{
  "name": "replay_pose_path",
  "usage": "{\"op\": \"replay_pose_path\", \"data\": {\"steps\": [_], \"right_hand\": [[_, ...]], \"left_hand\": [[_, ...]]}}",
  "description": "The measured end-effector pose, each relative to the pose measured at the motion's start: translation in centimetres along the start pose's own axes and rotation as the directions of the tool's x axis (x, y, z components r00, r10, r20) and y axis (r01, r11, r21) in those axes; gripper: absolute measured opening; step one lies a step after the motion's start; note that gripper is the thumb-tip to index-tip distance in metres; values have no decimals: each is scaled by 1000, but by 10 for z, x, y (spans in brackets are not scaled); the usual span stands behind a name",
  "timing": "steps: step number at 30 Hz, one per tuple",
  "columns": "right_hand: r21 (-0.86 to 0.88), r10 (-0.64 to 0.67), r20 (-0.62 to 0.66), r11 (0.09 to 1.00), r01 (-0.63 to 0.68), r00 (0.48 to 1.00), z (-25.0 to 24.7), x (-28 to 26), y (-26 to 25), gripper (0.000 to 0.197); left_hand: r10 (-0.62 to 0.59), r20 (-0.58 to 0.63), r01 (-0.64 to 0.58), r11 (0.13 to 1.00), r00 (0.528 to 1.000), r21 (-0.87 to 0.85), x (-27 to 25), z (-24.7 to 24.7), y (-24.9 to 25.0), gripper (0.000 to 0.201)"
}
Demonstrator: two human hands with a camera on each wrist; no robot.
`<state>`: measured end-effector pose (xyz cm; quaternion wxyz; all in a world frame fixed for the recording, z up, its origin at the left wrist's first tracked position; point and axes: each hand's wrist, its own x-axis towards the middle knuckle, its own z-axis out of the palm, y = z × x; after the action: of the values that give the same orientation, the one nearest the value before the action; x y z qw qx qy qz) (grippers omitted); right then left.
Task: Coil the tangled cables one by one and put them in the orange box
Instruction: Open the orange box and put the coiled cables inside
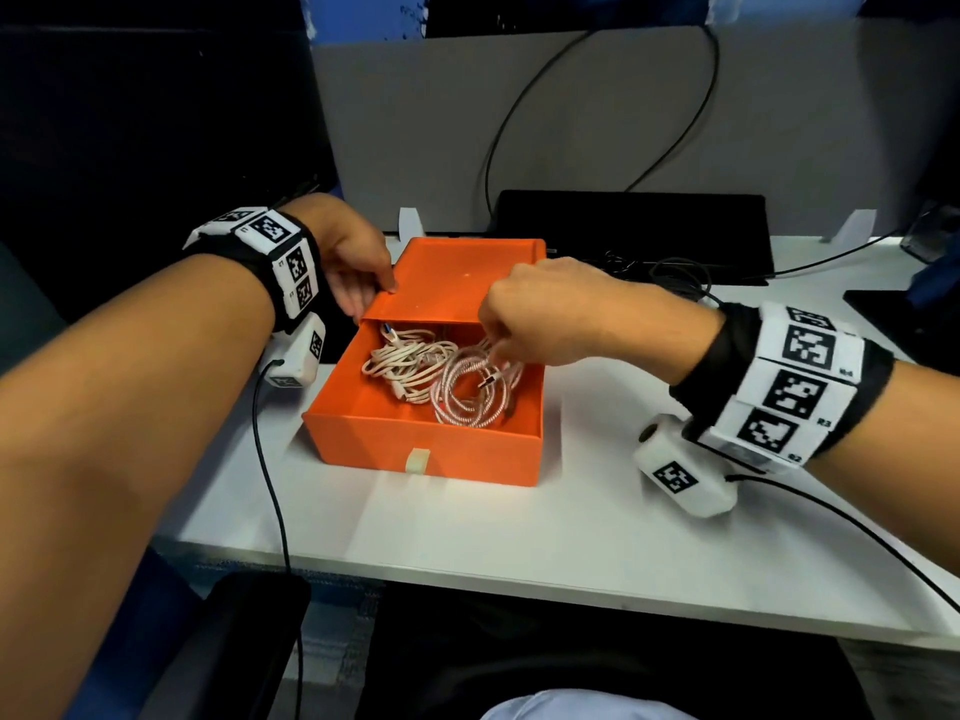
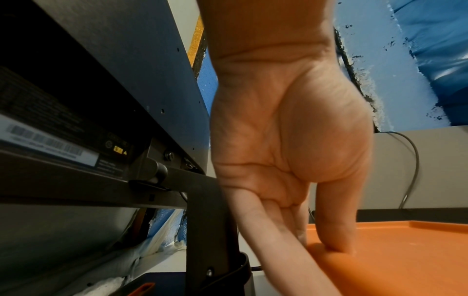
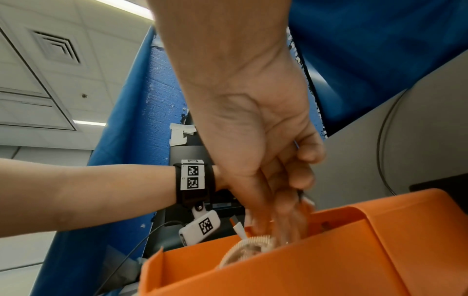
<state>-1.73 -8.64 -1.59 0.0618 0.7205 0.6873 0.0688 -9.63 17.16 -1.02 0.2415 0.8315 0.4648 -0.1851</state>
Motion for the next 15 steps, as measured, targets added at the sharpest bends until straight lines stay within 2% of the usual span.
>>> {"op": "replay_pose_path", "data": {"steps": [2, 5, 6, 8, 11, 13, 15], "right_hand": [[41, -1, 66, 999, -2, 998, -1, 3, 3, 32], [29, 68, 19, 997, -69, 997, 7, 13, 4, 28], [-5, 80, 39, 997, -79, 996, 12, 17, 2, 24], [-64, 62, 162, 997, -52, 985, 20, 23, -1, 19], [12, 5, 360, 1000, -10, 933, 12, 24, 2, 22], [35, -4, 429, 999, -12, 903, 4, 22, 4, 22], [-58, 4, 473, 998, 27, 881, 5, 21, 1, 25]], "left_hand": [[-2, 2, 2, 1000, 1000, 2, 0, -1, 0, 39], [-8, 4, 8, 1000, 1000, 8, 0, -1, 0, 39], [-9, 3, 9, 1000, 1000, 10, 0, -1, 0, 39], [-7, 0, 7, 1000, 1000, 12, 0, -1, 0, 39], [-5, 1, 5, 1000, 1000, 8, 0, -1, 0, 38], [-5, 7, 5, 1000, 1000, 5, 0, -1, 0, 37], [-1, 12, 0, 1000, 1000, 4, -1, -1, -1, 38]]}}
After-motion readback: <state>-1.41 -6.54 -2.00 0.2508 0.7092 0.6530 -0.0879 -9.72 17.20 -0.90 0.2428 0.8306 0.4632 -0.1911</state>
